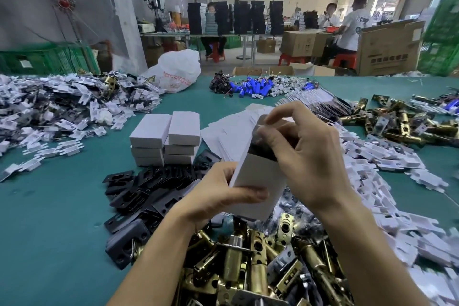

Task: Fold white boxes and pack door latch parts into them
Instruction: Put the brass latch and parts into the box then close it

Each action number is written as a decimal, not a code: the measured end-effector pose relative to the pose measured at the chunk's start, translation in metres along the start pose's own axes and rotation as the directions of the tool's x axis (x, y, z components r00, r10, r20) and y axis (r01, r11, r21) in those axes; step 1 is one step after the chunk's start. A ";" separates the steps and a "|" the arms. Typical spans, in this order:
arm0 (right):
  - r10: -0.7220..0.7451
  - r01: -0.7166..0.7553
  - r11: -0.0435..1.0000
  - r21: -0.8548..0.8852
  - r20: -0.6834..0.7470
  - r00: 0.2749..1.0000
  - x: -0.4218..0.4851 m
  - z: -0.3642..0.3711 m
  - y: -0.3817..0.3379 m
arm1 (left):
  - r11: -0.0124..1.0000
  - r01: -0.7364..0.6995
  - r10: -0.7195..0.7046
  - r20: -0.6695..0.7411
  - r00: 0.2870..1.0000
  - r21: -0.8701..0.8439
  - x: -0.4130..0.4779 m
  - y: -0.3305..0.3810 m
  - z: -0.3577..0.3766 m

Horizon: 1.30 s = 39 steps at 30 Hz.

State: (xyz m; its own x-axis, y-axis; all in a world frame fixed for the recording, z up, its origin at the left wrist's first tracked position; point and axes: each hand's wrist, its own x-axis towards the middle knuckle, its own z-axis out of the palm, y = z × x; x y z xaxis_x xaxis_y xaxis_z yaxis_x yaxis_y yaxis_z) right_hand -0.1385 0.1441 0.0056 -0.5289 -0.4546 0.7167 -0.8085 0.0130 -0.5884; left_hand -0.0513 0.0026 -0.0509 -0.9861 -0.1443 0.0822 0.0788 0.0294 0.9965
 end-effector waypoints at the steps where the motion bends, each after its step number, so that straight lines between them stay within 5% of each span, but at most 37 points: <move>1: 0.010 -0.010 1.000 0.000 -0.003 1.000 0.000 0.002 -0.001 | 1.000 -0.004 0.003 -0.007 1.000 -0.012 0.000 0.000 0.000; 11: 0.051 0.029 0.972 -0.234 0.330 0.943 -0.001 -0.002 -0.005 | 0.998 -0.040 0.037 -0.073 0.997 -0.041 0.001 -0.001 0.000; 16: 0.017 0.034 0.973 -0.229 0.219 0.976 -0.001 -0.011 -0.010 | 0.991 -0.114 0.105 -0.129 0.986 -0.064 0.002 -0.001 0.000; 23: 0.071 0.102 0.937 -0.334 0.468 0.881 -0.003 -0.006 -0.012 | 0.989 -0.142 0.134 -0.141 0.981 -0.044 0.002 -0.002 -0.001; 30: 0.029 -0.025 0.995 -0.097 0.034 0.999 0.003 -0.025 0.009 | 0.975 -0.154 0.123 -0.186 0.975 -0.161 -0.001 0.003 0.000; 34: 0.181 -0.243 0.914 0.325 0.208 0.961 0.002 -0.025 0.016 | 0.964 -0.186 0.150 -0.188 0.971 -0.189 -0.001 0.004 0.002; 39: 0.257 -0.390 0.818 0.422 0.337 0.906 -0.002 -0.009 0.028 | 0.967 -0.170 0.140 -0.163 0.977 -0.188 0.000 0.002 0.002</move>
State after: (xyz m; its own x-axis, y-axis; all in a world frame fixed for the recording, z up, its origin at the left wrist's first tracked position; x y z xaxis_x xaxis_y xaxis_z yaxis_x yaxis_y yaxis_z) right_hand -0.1622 0.1531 -0.0084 -0.5999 -0.7086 0.3716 -0.3465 -0.1885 -0.9189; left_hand -0.0513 0.0049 -0.0494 -0.9283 -0.2977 0.2229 0.2715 -0.1330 0.9532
